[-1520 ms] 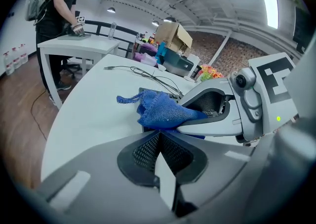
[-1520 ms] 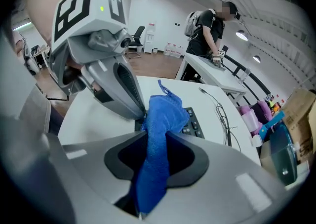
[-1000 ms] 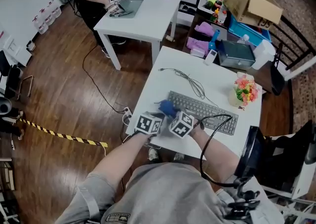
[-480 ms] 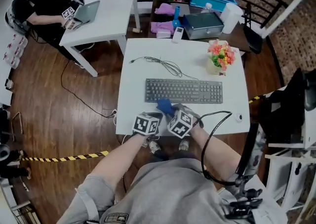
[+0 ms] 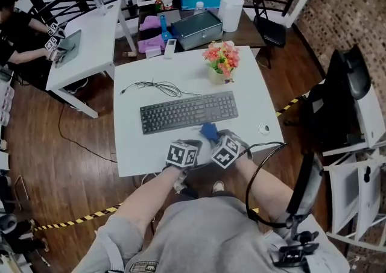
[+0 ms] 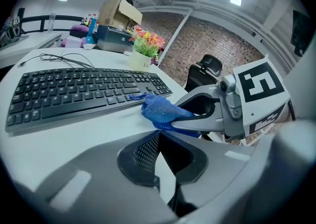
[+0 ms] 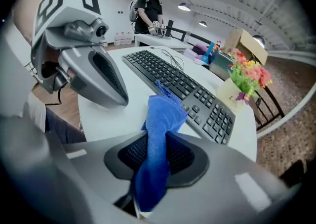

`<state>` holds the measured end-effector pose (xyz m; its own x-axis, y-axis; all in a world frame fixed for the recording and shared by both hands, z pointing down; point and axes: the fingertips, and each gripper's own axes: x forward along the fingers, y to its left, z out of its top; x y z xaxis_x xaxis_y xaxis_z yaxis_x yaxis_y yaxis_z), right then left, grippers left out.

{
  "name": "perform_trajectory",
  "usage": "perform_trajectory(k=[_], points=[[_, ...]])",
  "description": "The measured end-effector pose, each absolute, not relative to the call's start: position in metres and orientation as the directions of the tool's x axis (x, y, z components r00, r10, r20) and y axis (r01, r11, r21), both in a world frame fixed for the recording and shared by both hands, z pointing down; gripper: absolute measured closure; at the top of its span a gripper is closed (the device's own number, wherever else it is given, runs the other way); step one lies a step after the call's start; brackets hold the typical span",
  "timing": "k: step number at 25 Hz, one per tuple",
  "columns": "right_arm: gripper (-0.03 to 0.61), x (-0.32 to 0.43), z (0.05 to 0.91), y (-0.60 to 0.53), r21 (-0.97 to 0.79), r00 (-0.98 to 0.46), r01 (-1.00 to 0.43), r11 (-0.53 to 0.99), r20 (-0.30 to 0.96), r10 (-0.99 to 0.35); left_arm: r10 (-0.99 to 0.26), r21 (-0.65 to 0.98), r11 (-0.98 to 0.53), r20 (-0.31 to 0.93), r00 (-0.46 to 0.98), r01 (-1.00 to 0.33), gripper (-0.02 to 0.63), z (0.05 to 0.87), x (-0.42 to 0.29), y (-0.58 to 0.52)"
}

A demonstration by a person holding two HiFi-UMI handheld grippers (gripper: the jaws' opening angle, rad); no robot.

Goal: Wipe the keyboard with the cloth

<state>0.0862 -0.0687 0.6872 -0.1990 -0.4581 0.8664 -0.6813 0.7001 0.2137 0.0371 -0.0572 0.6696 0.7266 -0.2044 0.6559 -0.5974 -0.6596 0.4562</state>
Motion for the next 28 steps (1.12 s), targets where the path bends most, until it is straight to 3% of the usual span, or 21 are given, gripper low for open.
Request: perform_trajectory(k=[7,21,28], points=[[0.46,0.119,0.696,-0.062,0.168,-0.238,-0.689,0.705,0.866,-0.439,-0.218,0.424,-0.658,0.683,0.697,-0.622,0.614,0.669,0.077,-0.047],[0.417,0.129,0.671,-0.053,0.126,-0.39,-0.655,0.745,0.788,-0.476,-0.329,0.362,-0.567,0.725,0.605,-0.74,0.614,0.67,0.077,-0.031],[0.414,0.155,0.673,-0.024,0.127,-0.365,-0.685,0.718,0.793,-0.488,-0.319,0.36,-0.578,0.727,0.608,-0.733,0.614,0.674,0.083,-0.002]])
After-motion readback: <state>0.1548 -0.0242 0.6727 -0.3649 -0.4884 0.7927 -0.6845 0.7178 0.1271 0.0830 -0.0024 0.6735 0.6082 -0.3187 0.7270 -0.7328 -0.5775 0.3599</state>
